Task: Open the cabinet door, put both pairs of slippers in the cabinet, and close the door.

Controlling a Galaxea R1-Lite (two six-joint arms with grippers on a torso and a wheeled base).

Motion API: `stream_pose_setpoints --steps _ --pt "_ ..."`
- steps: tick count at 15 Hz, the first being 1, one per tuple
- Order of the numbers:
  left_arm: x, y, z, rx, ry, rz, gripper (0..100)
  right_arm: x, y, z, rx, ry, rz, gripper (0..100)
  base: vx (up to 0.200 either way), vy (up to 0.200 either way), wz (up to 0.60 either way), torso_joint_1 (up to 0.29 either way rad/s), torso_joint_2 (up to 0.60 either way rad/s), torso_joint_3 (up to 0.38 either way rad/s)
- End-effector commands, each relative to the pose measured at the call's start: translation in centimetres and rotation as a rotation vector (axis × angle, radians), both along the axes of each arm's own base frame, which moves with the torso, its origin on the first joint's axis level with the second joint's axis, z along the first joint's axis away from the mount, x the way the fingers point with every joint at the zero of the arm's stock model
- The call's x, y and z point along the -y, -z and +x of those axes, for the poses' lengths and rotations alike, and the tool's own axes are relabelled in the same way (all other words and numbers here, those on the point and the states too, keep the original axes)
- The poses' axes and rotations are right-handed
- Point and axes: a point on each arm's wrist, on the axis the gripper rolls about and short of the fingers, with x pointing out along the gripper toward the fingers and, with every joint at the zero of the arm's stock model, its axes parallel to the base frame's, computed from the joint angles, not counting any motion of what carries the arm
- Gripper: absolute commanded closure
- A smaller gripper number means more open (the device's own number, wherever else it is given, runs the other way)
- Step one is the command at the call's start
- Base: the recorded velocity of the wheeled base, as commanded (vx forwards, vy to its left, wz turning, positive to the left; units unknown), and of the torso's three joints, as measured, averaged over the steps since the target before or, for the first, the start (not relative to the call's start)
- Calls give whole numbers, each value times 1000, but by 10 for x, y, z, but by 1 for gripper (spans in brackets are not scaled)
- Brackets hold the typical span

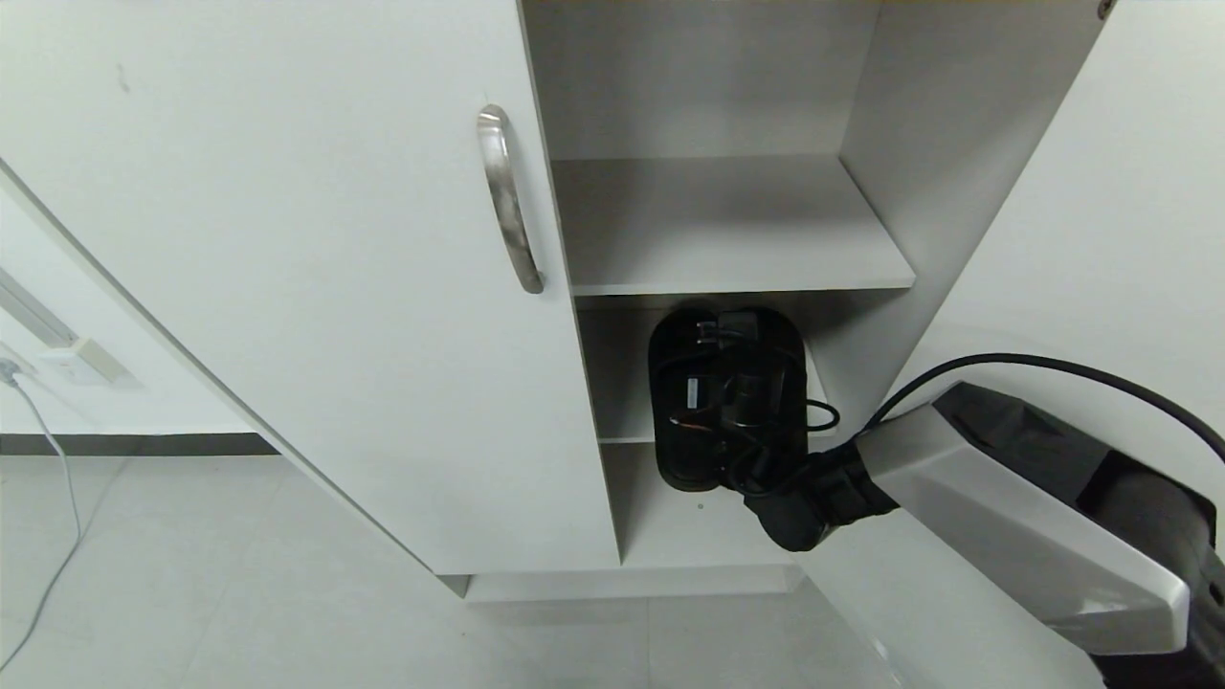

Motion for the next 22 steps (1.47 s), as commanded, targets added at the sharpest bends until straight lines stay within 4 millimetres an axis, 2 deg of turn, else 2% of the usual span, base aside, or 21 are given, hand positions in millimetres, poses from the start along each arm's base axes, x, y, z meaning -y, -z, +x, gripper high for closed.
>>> stream_pose_setpoints --steps 1,7,20,21,22 --pt "0 0 0 -1 -1 0 100 -5 -4 7 10 0 7 100 0 0 0 0 0 0" --pt "0 0 0 -1 -1 3 100 -2 -13 21 17 -1 11 100 0 0 0 0 0 0" --pt "0 0 0 -1 -1 4 100 -1 -1 28 -6 0 -3 100 0 0 0 0 0 0" --pt "0 0 0 -1 -1 4 100 -1 0 28 -14 1 -8 0 0 0 0 0 0 0" --pt "0 0 0 -1 -1 4 100 -1 1 27 -18 0 -11 0 0 0 0 0 0 0"
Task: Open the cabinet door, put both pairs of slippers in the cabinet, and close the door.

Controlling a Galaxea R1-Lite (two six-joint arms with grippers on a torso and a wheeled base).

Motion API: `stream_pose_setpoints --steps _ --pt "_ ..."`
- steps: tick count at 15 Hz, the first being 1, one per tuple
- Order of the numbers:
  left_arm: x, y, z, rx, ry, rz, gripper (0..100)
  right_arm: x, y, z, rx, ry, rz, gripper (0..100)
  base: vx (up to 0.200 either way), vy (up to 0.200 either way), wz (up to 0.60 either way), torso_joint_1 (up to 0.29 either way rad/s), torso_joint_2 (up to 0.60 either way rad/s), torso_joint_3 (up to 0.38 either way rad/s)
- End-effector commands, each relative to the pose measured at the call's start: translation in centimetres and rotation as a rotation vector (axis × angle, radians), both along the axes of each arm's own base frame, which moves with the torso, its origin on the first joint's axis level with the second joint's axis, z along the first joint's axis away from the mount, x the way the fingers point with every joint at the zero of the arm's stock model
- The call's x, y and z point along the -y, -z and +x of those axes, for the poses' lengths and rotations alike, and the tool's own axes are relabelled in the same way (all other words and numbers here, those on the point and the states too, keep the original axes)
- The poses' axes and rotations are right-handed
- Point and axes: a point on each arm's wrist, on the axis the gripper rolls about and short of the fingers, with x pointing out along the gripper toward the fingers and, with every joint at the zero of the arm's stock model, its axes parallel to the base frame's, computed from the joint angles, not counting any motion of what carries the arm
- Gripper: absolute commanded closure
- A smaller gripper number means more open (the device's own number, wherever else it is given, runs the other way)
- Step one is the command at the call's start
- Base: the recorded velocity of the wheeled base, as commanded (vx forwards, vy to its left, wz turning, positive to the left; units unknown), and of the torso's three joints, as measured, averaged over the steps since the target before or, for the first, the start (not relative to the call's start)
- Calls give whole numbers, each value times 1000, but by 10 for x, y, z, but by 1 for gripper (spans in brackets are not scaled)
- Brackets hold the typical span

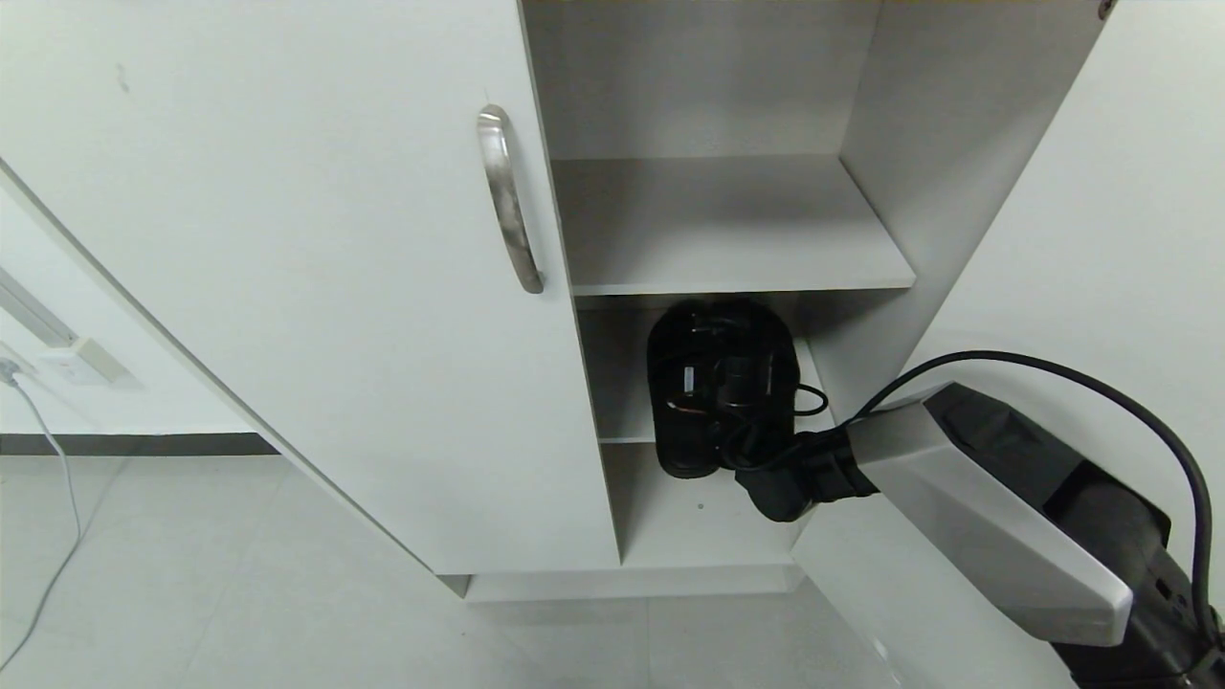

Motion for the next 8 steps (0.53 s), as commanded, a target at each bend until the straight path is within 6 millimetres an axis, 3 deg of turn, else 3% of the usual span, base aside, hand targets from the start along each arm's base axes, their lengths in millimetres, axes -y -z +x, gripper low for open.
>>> stream_pose_setpoints --steps 1,5,8 --pt "0 0 0 -1 0 0 100 0 0 -1 -2 0 -2 0 0 0 0 0 0 0" --pt "0 0 0 -2 0 0 100 8 -17 -30 -19 -22 -12 0 0 0 0 0 0 0" --pt "0 0 0 -1 1 0 100 19 -33 -78 -15 -69 -11 0 0 0 0 0 0 0"
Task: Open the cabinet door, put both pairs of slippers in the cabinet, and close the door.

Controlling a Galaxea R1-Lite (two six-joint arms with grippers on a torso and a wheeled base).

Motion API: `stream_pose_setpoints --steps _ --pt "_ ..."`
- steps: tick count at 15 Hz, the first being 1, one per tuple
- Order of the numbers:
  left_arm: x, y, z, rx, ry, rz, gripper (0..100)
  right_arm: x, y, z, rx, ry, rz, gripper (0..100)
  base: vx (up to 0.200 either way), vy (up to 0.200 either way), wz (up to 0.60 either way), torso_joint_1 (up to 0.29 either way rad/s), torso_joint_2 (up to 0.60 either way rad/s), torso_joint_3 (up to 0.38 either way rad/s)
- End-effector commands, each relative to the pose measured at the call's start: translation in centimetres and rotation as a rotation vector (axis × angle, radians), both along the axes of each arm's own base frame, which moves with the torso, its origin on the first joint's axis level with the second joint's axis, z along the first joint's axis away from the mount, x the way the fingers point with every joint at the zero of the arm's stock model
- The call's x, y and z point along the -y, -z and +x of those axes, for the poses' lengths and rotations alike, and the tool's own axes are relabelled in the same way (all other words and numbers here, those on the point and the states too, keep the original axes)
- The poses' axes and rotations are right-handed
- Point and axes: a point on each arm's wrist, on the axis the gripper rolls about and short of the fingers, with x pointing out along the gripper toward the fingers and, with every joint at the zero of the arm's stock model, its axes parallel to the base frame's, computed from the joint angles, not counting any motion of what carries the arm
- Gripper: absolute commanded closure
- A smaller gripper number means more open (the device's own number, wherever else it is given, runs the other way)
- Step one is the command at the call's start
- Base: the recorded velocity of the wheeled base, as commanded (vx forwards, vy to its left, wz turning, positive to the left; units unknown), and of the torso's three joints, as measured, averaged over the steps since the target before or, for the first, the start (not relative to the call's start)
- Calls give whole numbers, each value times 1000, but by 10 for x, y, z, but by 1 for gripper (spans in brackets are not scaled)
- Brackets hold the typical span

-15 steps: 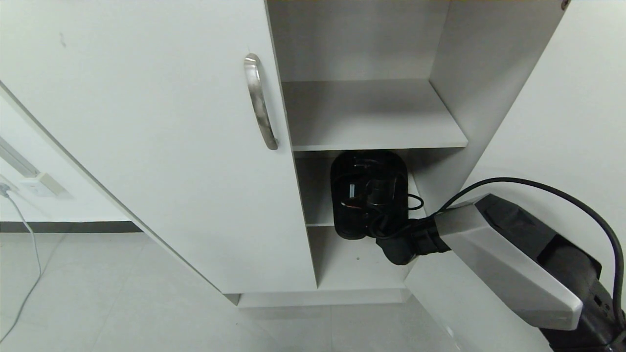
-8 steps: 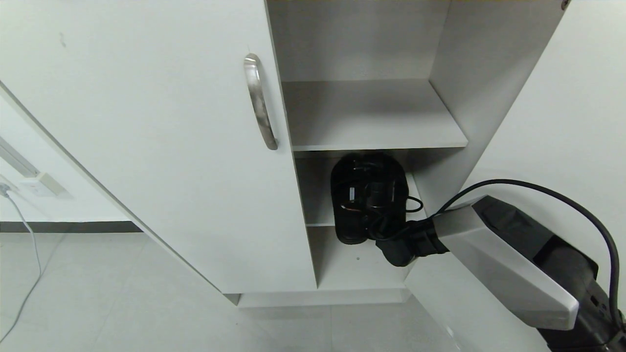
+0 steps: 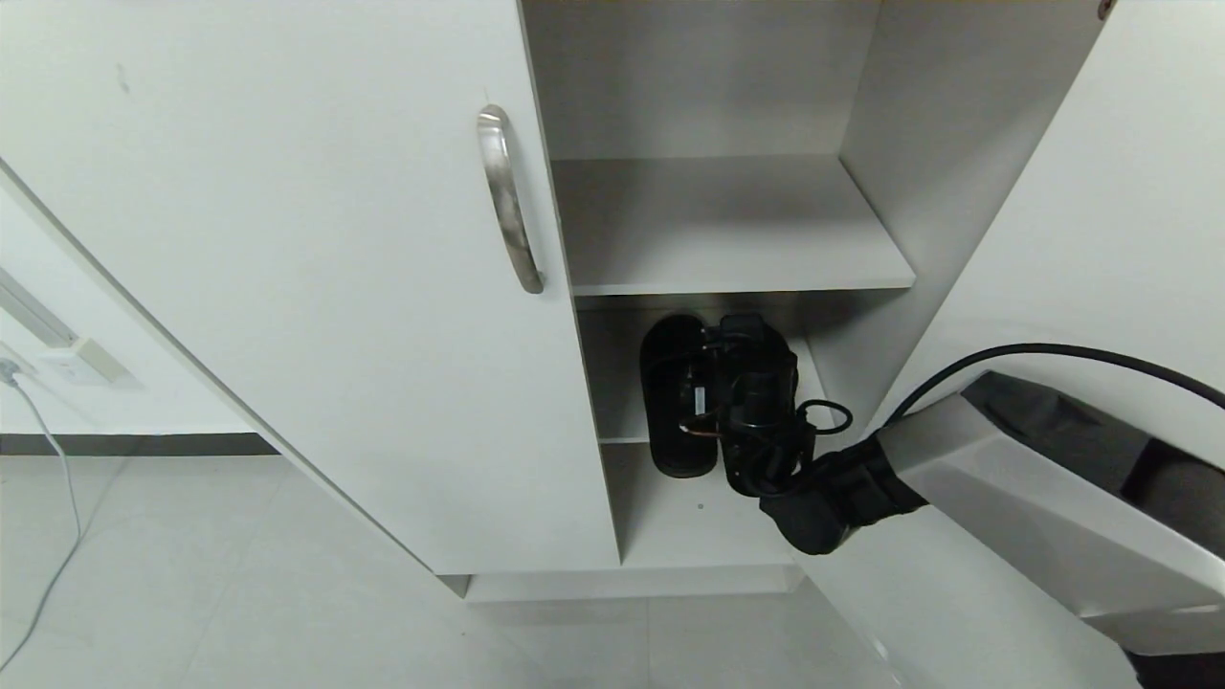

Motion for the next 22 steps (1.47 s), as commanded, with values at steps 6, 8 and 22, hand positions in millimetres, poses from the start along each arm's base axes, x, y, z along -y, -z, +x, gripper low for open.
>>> stream_pose_setpoints --steps 6,8,22 --pt "0 0 0 -1 2 1 100 38 -31 -125 -1 -245 4 0 0 0 0 0 0 0" --pt "0 0 0 -1 2 1 100 44 -29 -141 -4 -331 0 0 0 0 0 0 0 0" --pt "0 0 0 -1 2 -1 100 42 -26 -151 -12 -386 -14 0 -86 0 0 0 1 1"
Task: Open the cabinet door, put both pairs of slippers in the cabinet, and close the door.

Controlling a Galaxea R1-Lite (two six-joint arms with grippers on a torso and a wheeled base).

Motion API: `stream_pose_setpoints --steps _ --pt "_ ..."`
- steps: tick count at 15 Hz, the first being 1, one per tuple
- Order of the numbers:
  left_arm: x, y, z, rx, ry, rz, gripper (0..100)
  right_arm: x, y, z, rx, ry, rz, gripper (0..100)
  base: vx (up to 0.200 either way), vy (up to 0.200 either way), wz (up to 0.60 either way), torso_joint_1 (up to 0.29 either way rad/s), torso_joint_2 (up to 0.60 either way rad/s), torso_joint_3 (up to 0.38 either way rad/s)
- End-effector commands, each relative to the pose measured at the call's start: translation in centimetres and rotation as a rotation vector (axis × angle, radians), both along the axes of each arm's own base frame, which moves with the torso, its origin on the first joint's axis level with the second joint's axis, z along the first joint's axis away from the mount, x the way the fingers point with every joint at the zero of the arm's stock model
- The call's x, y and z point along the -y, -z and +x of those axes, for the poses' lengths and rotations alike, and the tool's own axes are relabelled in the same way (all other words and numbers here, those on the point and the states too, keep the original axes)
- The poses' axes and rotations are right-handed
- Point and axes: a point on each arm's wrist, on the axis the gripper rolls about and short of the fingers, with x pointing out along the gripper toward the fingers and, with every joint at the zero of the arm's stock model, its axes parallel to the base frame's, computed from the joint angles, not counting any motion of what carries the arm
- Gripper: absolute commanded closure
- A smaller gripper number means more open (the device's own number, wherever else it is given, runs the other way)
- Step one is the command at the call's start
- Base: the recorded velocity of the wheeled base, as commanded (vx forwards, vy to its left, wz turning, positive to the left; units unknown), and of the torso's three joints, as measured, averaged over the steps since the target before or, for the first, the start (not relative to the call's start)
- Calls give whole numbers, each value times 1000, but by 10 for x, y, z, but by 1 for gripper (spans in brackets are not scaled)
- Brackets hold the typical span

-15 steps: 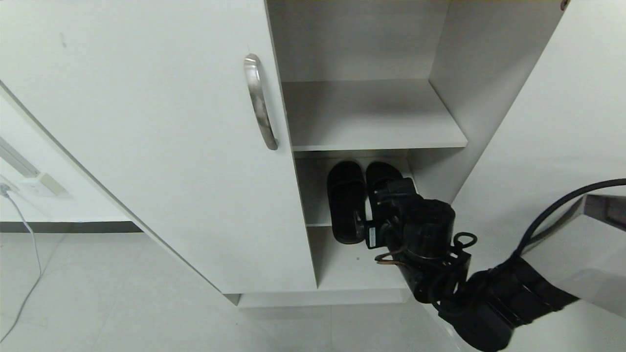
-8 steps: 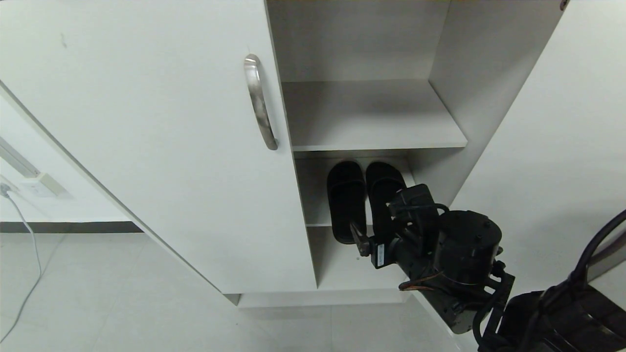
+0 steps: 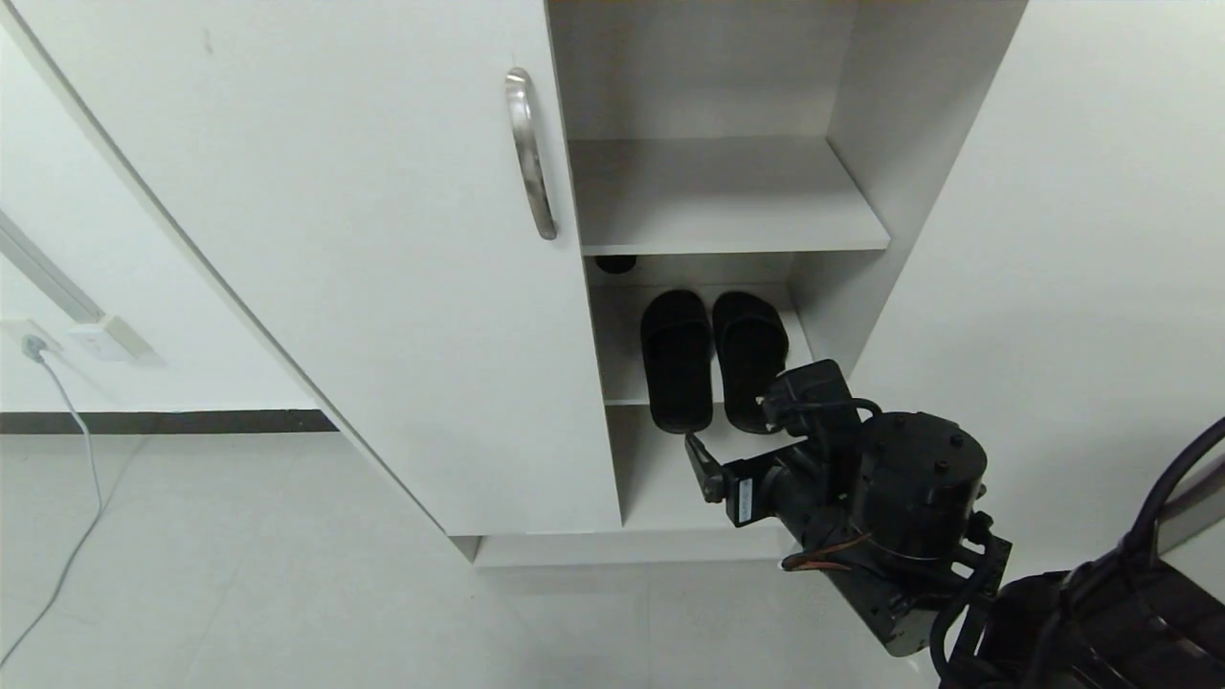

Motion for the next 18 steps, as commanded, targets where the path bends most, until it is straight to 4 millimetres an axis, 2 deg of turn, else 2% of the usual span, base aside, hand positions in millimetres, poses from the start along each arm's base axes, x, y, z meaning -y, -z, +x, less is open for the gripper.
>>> stream_pose_setpoints --steps 1,12,18 --pt "0 0 0 -1 -1 -1 100 0 1 0 -3 -1 -4 0 0 0 0 0 0 0" --pt "0 0 0 -1 1 1 100 -2 6 0 -10 -1 -14 0 0 0 0 0 0 0" --pt "0 0 0 -1 1 -1 100 -3 8 1 -14 -2 -18 0 0 0 0 2 -1 174"
